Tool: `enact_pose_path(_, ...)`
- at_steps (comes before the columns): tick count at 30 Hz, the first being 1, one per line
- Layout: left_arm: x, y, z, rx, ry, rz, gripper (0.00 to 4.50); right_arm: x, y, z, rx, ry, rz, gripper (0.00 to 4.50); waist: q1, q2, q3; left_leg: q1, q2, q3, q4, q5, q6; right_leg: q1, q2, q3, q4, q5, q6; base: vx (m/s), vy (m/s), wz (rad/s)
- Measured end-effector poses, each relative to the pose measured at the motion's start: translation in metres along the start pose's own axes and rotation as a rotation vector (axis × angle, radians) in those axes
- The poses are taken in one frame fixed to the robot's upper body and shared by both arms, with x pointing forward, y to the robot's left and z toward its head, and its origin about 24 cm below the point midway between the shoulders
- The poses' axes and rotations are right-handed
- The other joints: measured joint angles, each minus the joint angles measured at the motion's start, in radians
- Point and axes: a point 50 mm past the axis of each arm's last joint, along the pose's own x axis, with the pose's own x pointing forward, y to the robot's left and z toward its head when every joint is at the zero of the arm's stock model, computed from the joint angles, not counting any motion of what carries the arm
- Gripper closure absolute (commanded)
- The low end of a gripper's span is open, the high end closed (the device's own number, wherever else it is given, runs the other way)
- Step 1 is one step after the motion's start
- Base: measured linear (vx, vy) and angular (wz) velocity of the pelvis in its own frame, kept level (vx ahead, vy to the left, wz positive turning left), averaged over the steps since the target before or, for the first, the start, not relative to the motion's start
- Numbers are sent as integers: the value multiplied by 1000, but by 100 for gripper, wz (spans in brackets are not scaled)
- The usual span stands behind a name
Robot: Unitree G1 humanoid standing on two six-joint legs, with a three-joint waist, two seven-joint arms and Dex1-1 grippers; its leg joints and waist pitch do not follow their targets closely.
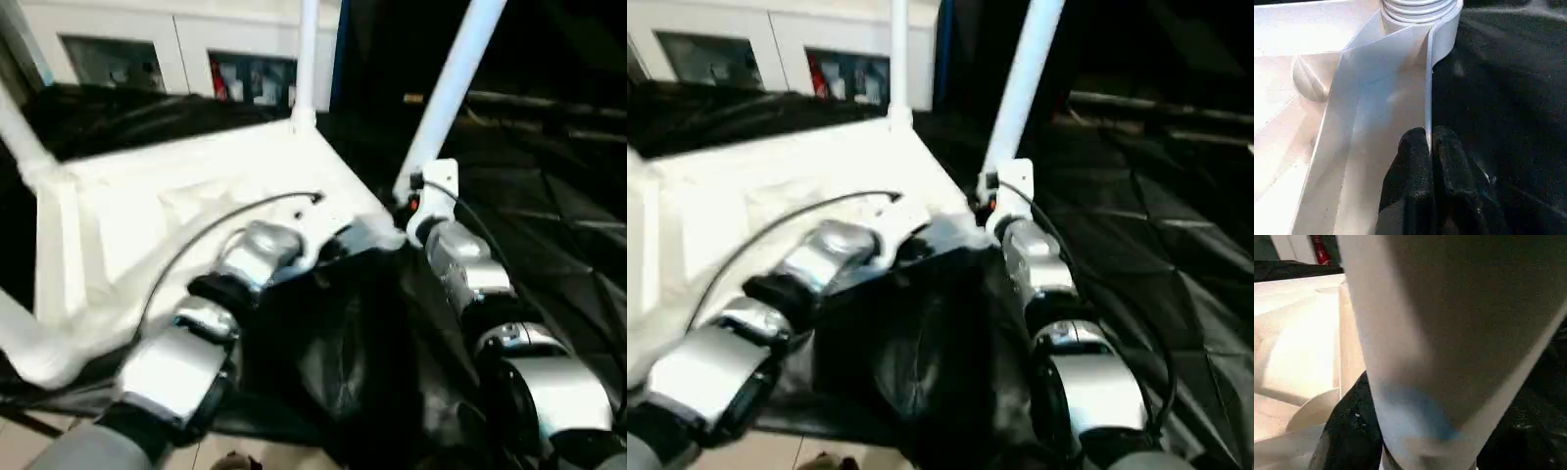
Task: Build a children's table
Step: Rotate leg to tighten
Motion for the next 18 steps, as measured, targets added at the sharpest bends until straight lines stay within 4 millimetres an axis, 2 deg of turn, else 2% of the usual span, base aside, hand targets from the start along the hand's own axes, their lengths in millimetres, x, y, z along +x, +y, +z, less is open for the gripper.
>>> enact_pose_path(18, 3, 1, 1, -5, 17, 14, 450, 3, 4, 0, -6, 16, -52, 261, 0, 0, 0, 1, 0, 0, 0, 0, 0, 1, 0, 0, 0, 0, 0, 0, 0, 0)
